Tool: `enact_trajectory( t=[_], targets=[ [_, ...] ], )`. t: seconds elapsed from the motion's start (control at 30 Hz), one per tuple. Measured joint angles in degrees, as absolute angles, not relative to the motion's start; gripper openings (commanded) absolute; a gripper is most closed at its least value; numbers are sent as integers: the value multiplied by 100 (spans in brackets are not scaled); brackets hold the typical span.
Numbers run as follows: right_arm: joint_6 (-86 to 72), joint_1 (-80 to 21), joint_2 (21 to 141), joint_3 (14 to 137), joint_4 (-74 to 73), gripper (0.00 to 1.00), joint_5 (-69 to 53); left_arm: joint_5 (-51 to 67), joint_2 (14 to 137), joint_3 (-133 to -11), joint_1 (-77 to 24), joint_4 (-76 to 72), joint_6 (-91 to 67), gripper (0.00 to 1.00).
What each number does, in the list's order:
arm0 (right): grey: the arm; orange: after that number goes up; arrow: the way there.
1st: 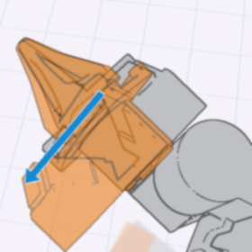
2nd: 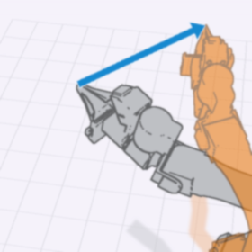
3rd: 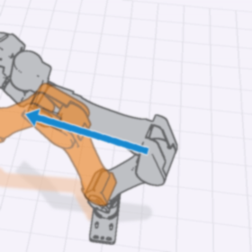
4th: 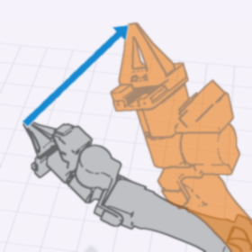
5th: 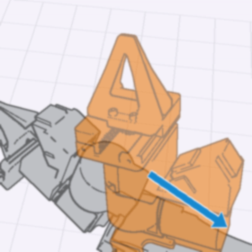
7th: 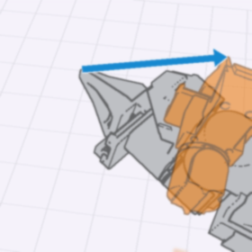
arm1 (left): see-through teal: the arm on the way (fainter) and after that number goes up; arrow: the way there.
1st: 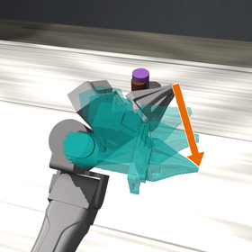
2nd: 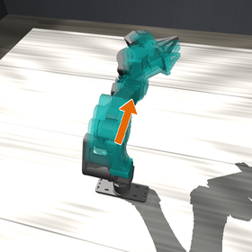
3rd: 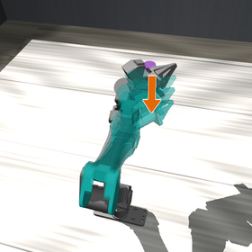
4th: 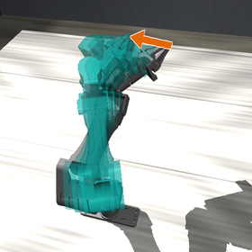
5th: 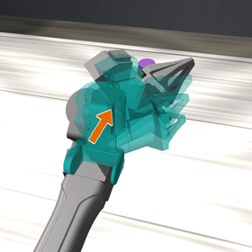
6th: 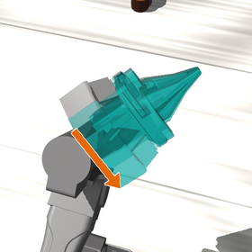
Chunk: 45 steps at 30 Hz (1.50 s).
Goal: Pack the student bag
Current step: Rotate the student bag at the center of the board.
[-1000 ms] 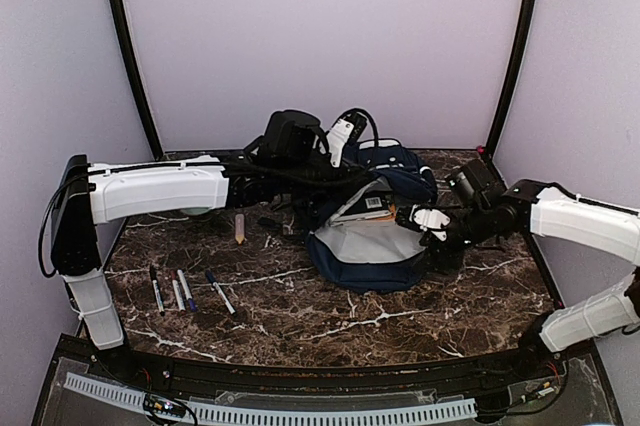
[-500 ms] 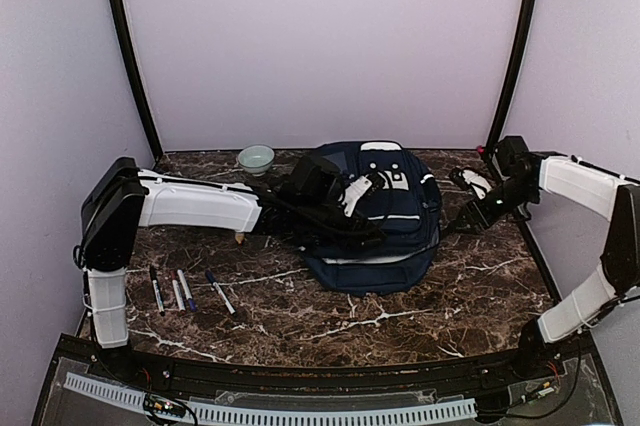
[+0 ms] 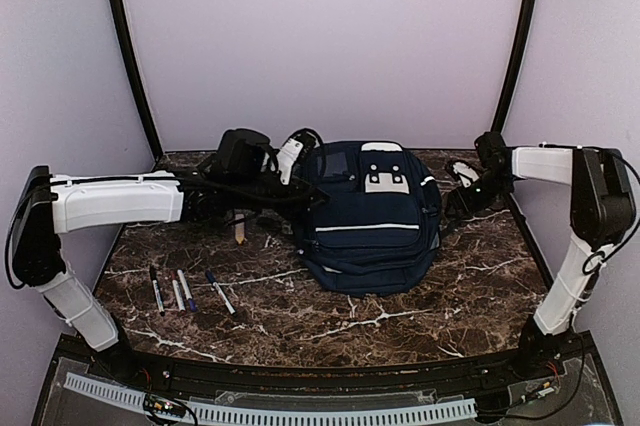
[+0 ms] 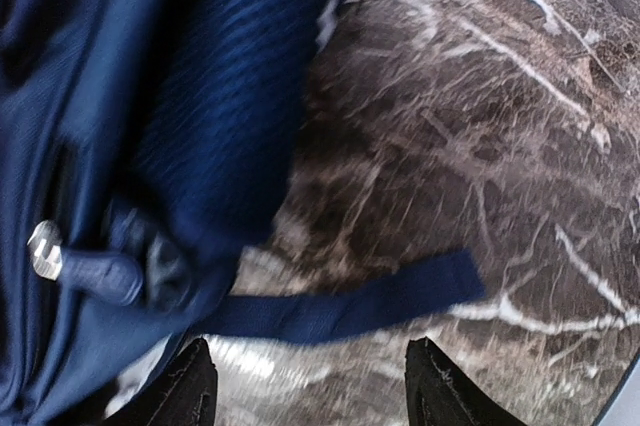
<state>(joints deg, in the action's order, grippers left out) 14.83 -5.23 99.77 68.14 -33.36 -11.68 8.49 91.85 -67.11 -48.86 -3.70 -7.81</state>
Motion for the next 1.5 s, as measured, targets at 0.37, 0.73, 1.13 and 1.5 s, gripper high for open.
enact_trajectory(
  t=[0.37, 0.73, 1.13, 1.5],
  targets=[
    [1188, -829, 11288, 7776, -3181, 59, -587, -104, 10014, -6504, -4423, 506, -1306, 34],
    [1190, -1199, 12296, 9083, -3524, 59, -294, 648, 10899, -6536, -4713, 235, -1328, 34],
    [1122, -1085, 12862, 10123, -3347, 62, -126, 1479, 12455, -8147, -5636, -355, -1651, 33],
    [1267, -202, 10232, 8241, -3175, 68, -152, 1892, 13450, -9636, -6501, -611, -1310, 46]
  ],
)
